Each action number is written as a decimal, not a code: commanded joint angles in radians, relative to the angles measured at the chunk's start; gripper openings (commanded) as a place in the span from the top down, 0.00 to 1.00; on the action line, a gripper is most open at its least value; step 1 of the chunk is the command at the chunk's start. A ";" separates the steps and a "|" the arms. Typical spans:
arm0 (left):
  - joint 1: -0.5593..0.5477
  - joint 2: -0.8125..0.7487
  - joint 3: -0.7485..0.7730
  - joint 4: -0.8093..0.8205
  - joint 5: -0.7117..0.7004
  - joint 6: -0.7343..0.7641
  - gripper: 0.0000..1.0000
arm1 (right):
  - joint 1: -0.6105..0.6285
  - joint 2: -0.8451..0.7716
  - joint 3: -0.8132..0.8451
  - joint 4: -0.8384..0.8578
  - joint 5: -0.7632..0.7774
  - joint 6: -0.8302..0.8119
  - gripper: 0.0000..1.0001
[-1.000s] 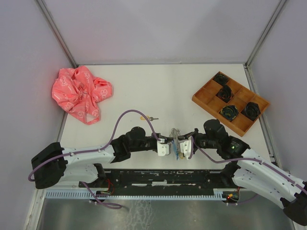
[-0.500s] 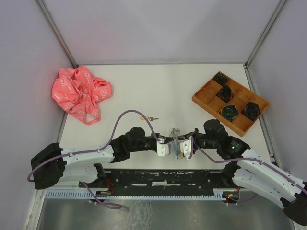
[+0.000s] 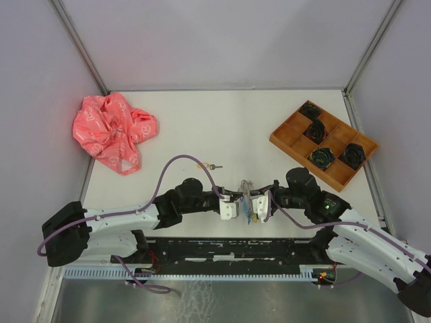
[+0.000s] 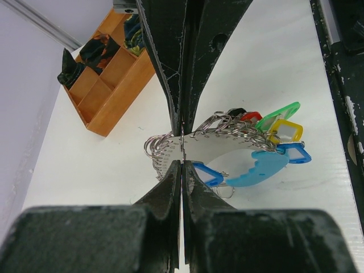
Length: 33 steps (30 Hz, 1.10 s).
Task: Put the keys on the keyring
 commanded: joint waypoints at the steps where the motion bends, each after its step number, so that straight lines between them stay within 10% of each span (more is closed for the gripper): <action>1: -0.006 -0.018 0.023 0.015 -0.029 0.047 0.97 | 0.006 -0.007 0.038 0.020 0.012 0.028 0.99; 33: -0.015 0.003 0.035 0.020 -0.014 0.049 0.97 | 0.006 0.003 0.039 0.034 0.003 0.041 0.99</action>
